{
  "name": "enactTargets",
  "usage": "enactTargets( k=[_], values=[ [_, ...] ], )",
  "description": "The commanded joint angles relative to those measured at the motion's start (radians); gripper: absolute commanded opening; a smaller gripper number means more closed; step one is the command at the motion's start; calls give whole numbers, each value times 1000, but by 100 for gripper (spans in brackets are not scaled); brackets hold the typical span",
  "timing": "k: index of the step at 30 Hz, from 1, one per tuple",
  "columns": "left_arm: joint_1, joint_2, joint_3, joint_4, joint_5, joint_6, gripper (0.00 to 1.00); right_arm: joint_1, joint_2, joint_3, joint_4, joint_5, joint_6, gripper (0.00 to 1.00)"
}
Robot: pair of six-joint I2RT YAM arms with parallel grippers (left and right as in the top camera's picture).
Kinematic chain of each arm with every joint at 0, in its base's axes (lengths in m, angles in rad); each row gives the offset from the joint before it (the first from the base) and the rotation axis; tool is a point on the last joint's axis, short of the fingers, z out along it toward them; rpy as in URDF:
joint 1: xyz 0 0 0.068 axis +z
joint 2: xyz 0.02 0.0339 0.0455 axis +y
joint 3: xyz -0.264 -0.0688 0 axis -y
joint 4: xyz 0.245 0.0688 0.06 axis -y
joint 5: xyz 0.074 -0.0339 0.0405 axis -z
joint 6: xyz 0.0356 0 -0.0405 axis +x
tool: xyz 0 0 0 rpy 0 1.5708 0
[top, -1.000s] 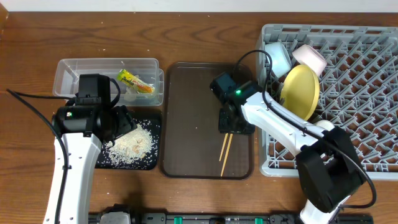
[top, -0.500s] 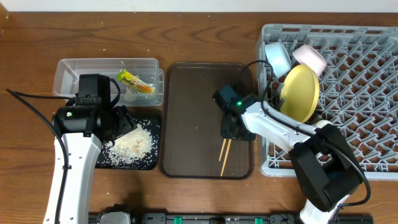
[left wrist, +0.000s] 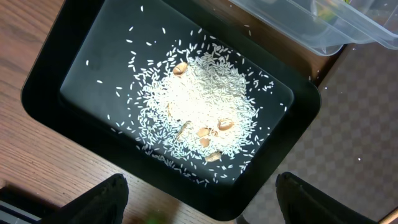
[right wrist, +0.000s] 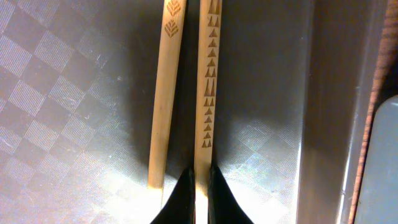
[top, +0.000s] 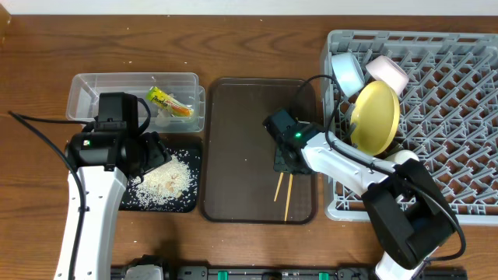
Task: Sort waste into correct bins and load items into the dishwasher rack
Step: 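Carry the chopstick to the rack's left edge and release it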
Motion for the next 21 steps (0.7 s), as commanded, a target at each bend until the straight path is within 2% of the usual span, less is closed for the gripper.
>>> enactTargets(
  k=[1,7,13,21],
  values=[
    [6,-7,-4,-7,-5,-2,79,12,16,-16,2,-32,0,1],
    [6,-7,-4,-8,-5,-2,79,-12,-99,19,-45,-32,-51,1],
    [6,-7,-4,-7,-5,-2,79,-69,-305,60,-85,-101,-263,1],
    [6,-7,-4,-11,-5,-2,79,-162,-507,65,-180,-149,-382,1]
  ],
)
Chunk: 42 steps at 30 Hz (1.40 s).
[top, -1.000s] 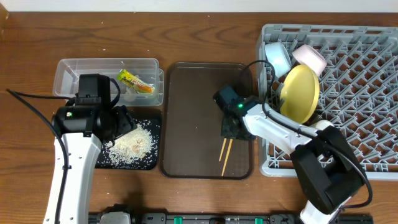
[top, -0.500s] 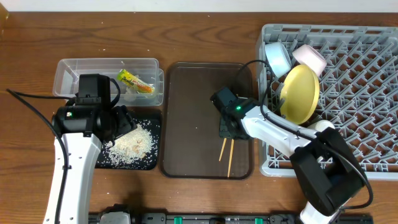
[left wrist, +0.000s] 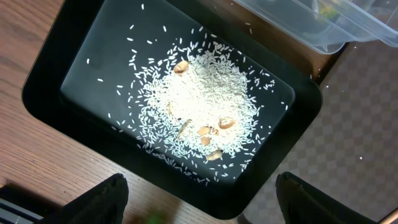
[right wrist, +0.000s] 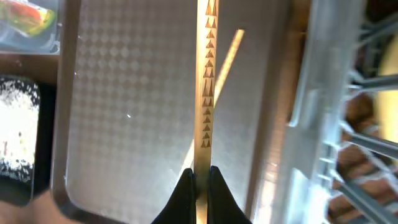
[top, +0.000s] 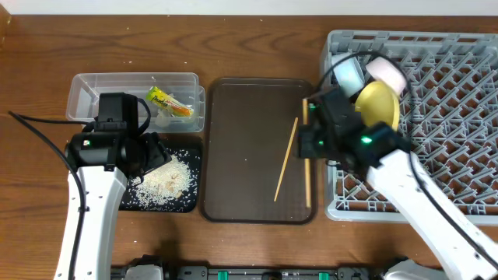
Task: Sort waste into correct bins and load items into the dishwasher rack
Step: 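Carry the chopstick to the rack's left edge and release it, then reach the right gripper back and grasp the second chopstick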
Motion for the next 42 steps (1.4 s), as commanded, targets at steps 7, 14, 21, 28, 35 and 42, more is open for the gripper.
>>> enactTargets(
  k=[7,14,21,28,35,42],
  values=[
    [6,-7,-4,-6,-5,-2,79,-126,-95,10,-145,-22,-207,1],
    [6,-7,-4,-8,-5,-2,79,-238,-38,10,-219,-14,-239,1],
    [6,-7,-4,-7,-5,-2,79,-256,91,10,-183,-9,-253,1],
    [6,-7,-4,-8,-5,-2,79,-257,177,10,-79,41,-252,11],
    [6,-7,-4,-8,-5,-2,79,-256,149,25,-60,40,-253,40],
    [6,-7,-4,-7,-5,-2,79,-202,107,133,-11,-24,-253,46]
  ],
)
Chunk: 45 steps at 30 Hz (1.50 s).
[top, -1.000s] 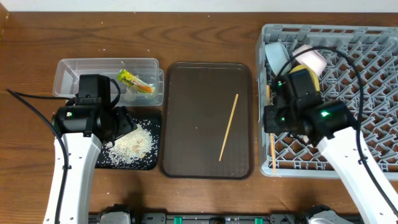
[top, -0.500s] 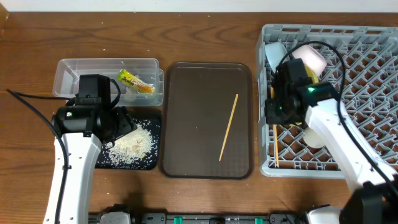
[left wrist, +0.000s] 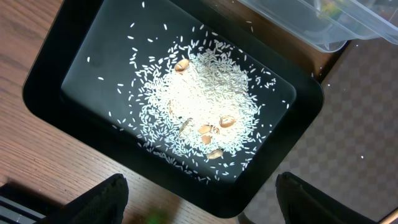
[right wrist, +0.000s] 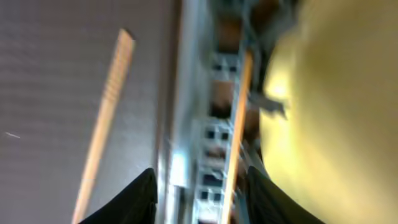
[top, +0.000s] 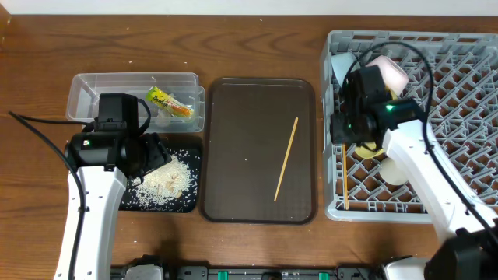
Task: Sort waste into correct bins and load items into the dishwasher rack
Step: 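Reach the right gripper back and grasp the second chopstick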
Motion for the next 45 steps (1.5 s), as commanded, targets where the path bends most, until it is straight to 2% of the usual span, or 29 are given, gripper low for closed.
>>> enactTargets(
  k=[1,3,8,11,20,25,30,38,42,45],
  values=[
    [6,-7,-4,-2,-5,-2,79,58,-45,72,61,-64,-3,47],
    [6,-7,-4,-2,-5,-2,79,95,-42,72,109,-72,19,52],
    [6,-7,-4,-3,-5,-2,79,199,23,72,162,-37,88,54],
    [6,-7,-4,-3,-5,-2,79,249,94,72,158,38,146,58],
    [6,-7,-4,-3,-5,-2,79,302,318,72,132,63,347,56],
    [6,-7,-4,-2,-5,-2,79,313,398,72,130,31,357,55],
    [6,-7,-4,-2,-5,-2,79,329,452,72,128,31,381,48],
    [6,-7,-4,-3,-5,-2,79,334,462,72,118,30,399,15],
    [6,-7,-4,-3,-5,-2,79,324,442,75,105,21,398,1],
    [6,-7,-4,-3,-5,-2,79,310,401,81,92,8,390,1]
  ],
)
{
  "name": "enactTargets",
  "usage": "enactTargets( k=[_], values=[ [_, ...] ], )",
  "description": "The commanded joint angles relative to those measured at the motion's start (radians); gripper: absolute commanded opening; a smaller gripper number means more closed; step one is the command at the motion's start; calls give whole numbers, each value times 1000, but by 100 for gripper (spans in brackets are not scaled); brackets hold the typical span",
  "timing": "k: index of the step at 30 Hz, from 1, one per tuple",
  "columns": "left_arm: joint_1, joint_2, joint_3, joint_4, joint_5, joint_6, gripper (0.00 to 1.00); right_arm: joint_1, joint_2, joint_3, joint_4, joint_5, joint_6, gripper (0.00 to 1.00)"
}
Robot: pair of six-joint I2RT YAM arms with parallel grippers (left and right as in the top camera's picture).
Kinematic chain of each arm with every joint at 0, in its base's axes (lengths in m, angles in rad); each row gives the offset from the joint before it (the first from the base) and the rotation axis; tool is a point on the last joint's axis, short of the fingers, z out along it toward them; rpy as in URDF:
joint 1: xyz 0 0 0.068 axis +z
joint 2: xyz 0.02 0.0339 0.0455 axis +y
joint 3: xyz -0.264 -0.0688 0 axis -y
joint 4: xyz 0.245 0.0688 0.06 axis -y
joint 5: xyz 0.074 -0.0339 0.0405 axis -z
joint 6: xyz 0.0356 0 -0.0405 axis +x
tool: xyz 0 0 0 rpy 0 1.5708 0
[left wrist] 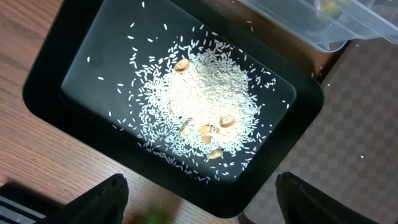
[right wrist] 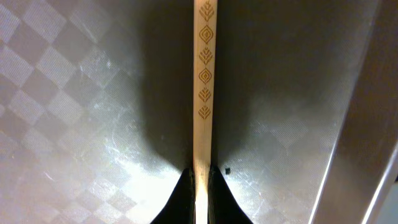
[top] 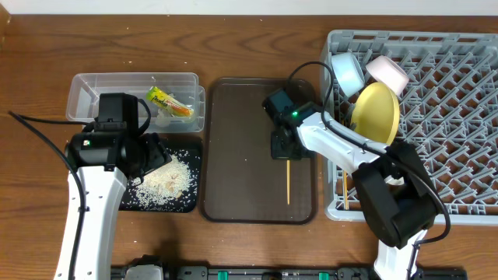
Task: Sort waste into correct bins and load items into the dishwasher rack
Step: 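Reach the right gripper back and grasp the second chopstick, then place the second chopstick into the rack beside the first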
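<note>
My right gripper (top: 282, 145) is low over the brown tray (top: 233, 155) and shut on a leaf-patterned wooden chopstick (right wrist: 204, 93). In the overhead view that chopstick (top: 288, 185) points straight toward the tray's front edge. A second chopstick (top: 342, 183) lies in the grey dishwasher rack (top: 459, 155) by its left wall. My left gripper (left wrist: 202, 182) hangs open over the front edge of the black tray (left wrist: 43, 93), which holds rice and nut shells (left wrist: 199, 106).
A clear bin (top: 85, 93) at the back left holds a yellow wrapper (top: 167, 101). A yellow plate (top: 375, 117), a blue bowl (top: 348, 71) and a pink bowl (top: 387, 74) stand in the rack's back-left part.
My right gripper was open over the rack's left edge; now it is down on the brown tray, shut on the remaining chopstick, which has turned from slanted to straight. The left arm has not moved.
My right gripper was first shut on a triangle-patterned chopstick lying beside the leaf-patterned one on the tray. It then held that chopstick near the rack's left wall, then stood open with the chopstick in the rack. Now it grips the second chopstick.
</note>
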Motion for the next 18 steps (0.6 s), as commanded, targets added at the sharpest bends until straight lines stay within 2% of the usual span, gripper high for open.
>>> enactTargets(
  k=[1,12,18],
  values=[
    [6,-7,-4,-3,-5,-2,79,-14,-63,17,-17,-29,-11,1],
    [6,-7,-4,-2,-5,-2,79,-139,-430,58,-192,-16,-258,1],
    [6,-7,-4,-2,-5,-3,79,-274,-467,54,-314,23,-327,1]
  ],
)
